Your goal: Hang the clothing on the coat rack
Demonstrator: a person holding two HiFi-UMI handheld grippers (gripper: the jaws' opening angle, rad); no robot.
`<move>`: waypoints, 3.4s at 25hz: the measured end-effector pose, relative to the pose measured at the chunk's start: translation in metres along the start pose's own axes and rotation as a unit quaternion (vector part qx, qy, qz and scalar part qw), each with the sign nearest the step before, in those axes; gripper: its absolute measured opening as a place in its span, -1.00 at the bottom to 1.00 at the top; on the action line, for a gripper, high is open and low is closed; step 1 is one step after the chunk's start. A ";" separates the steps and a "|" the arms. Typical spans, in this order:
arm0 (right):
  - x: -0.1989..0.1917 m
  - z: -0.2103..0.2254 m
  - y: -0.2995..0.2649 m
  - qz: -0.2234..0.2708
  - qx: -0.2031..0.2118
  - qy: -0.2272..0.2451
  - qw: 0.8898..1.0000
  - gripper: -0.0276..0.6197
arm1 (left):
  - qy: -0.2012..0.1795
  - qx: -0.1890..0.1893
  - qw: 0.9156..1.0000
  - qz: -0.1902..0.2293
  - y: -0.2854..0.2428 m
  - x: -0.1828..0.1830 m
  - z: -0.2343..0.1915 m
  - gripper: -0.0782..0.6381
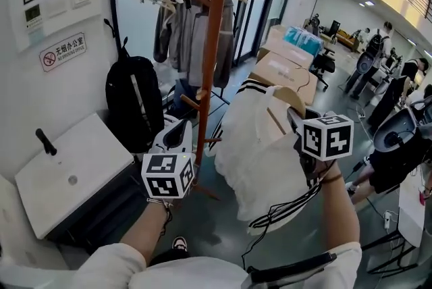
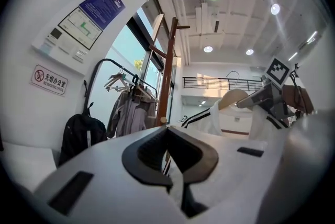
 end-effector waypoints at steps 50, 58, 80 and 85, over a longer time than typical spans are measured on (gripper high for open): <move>0.272 -0.013 -0.003 0.059 -0.034 0.108 0.992 -0.71 | -0.023 0.012 0.999 0.048 -0.050 0.094 -0.070 -0.76; 0.314 -0.009 0.009 0.067 -0.061 0.121 0.988 -0.71 | -0.030 0.015 0.998 0.048 -0.058 0.094 -0.072 -0.76; 0.369 -0.010 -0.012 0.053 -0.088 0.137 0.985 -0.70 | -0.009 0.039 0.998 0.048 -0.065 0.080 -0.102 -0.76; 0.365 -0.019 -0.031 0.045 -0.074 0.138 0.987 -0.70 | -0.003 0.040 0.999 0.034 -0.069 0.065 -0.100 -0.76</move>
Point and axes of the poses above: the fingertips, and each gripper's own axes: y backward along the fingers, z to its right, x out of its top, the point moved 4 cm from there along y, backward along the fingers, and after that the axes turned 1 degree about y, right-handed, at the moved point
